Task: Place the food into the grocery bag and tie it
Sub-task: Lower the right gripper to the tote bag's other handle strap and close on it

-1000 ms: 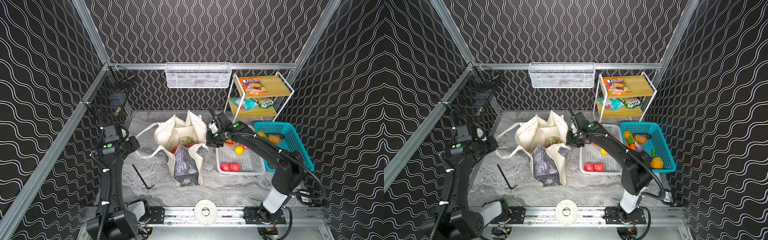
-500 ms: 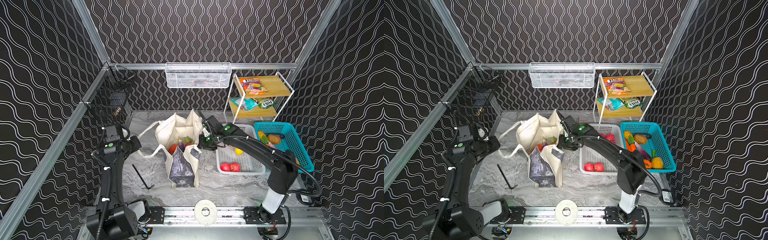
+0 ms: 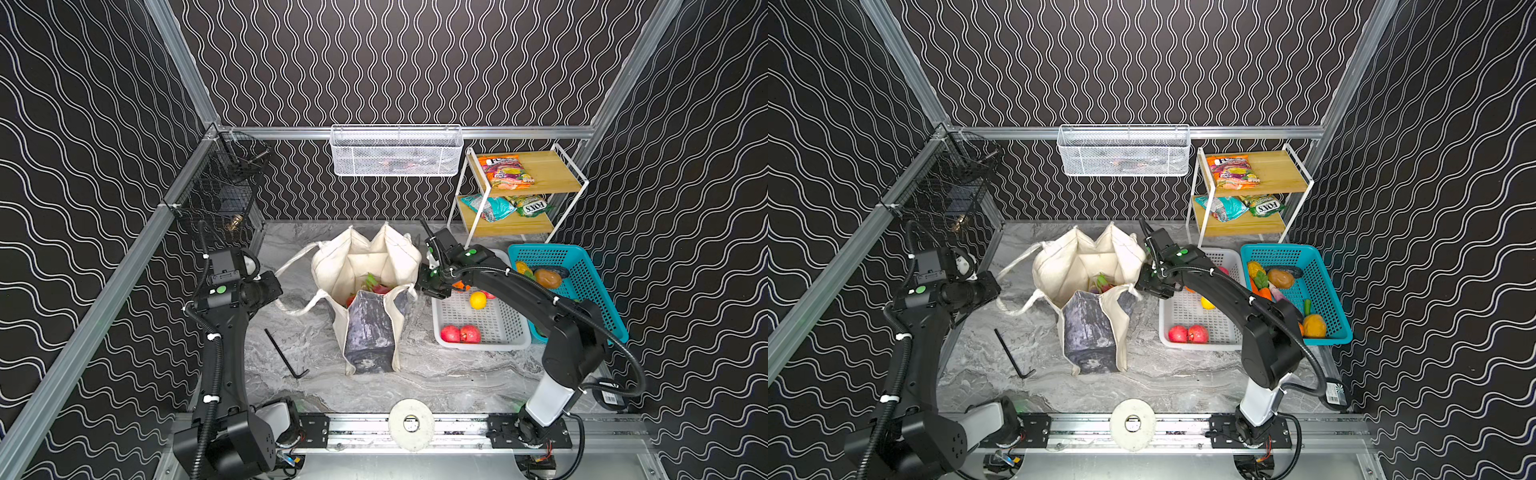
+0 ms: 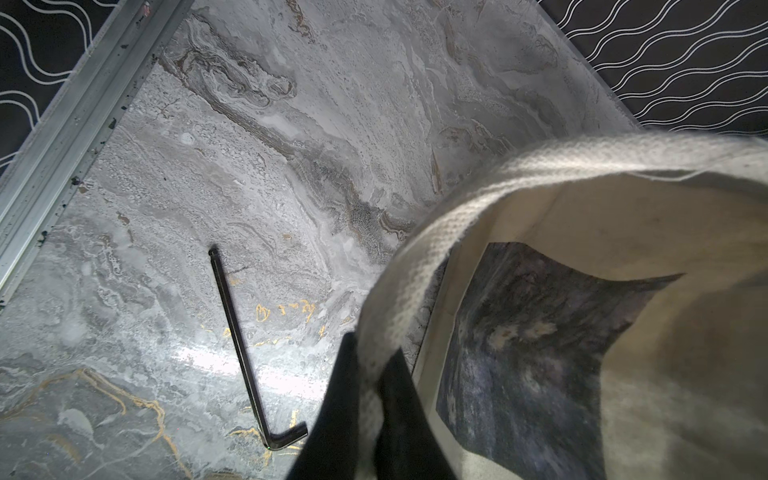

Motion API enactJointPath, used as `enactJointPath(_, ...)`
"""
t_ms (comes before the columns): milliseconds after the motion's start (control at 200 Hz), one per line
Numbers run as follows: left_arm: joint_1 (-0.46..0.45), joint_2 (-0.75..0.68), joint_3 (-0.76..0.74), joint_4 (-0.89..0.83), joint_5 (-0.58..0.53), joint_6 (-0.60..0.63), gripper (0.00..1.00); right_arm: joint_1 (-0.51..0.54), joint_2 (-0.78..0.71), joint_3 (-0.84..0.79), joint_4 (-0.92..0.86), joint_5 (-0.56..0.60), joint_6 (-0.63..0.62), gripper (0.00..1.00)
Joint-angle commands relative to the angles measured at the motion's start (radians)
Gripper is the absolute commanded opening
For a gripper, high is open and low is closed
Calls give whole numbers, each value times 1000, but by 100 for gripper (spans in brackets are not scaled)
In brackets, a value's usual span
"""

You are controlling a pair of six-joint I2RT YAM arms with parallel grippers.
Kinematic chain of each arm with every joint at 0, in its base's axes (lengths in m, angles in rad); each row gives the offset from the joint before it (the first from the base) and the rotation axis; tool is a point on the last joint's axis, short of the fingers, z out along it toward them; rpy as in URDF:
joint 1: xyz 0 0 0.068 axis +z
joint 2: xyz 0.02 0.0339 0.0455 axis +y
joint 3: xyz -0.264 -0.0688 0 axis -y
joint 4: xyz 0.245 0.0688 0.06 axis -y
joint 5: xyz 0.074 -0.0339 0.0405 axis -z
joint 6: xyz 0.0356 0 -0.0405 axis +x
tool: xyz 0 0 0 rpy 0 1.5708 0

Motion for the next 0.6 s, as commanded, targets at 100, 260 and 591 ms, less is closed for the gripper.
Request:
enactJointPath(100,0,3,14,20,11,1,0,-2,61,19,71,-103,21,45)
enactJointPath(260,1,4,12,23,14,-1,0,-2,84,18,84,-114,29,46)
enactJointPath(591,1,3,18,21,16,2,0,-5,79,-21,138,-150,55,13)
